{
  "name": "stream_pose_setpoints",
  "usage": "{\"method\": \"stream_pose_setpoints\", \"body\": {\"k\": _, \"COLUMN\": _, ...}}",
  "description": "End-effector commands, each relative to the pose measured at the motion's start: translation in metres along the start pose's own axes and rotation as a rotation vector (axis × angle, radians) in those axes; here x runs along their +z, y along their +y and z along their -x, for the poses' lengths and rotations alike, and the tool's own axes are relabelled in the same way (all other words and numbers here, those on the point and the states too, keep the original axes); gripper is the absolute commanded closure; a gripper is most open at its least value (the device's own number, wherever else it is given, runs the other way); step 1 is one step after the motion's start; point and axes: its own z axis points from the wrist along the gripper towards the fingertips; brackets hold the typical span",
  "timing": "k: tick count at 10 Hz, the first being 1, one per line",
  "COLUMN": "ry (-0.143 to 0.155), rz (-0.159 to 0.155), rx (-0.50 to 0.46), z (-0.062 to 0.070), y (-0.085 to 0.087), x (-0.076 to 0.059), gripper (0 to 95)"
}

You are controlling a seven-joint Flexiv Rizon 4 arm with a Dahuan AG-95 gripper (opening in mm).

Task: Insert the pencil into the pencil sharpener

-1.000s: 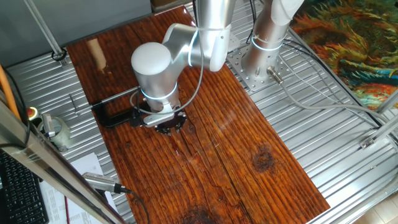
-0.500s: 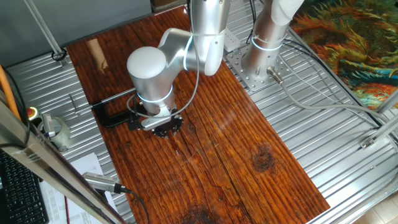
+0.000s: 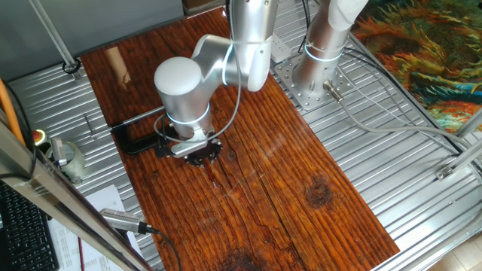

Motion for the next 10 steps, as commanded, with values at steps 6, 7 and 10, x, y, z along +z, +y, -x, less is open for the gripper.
{"method": "stream_pose_setpoints", "body": {"k": 6, "ry": -0.004, "rz": 0.0, "rx": 0.034, "z": 0.0021, "y": -0.0001, "x": 0.0067, "gripper": 76.0}}
{"method": "stream_pose_setpoints", "body": {"k": 7, "ry": -0.006, "rz": 0.0, "rx": 0.034, "z": 0.0034, "y": -0.0014, "x": 0.0074, "gripper": 76.0}}
{"method": "stream_pose_setpoints", "body": {"k": 10, "ry": -0.003, "rz": 0.0, "rx": 0.027, "z": 0.0051, "y": -0.0024, "x": 0.0075, "gripper": 76.0}}
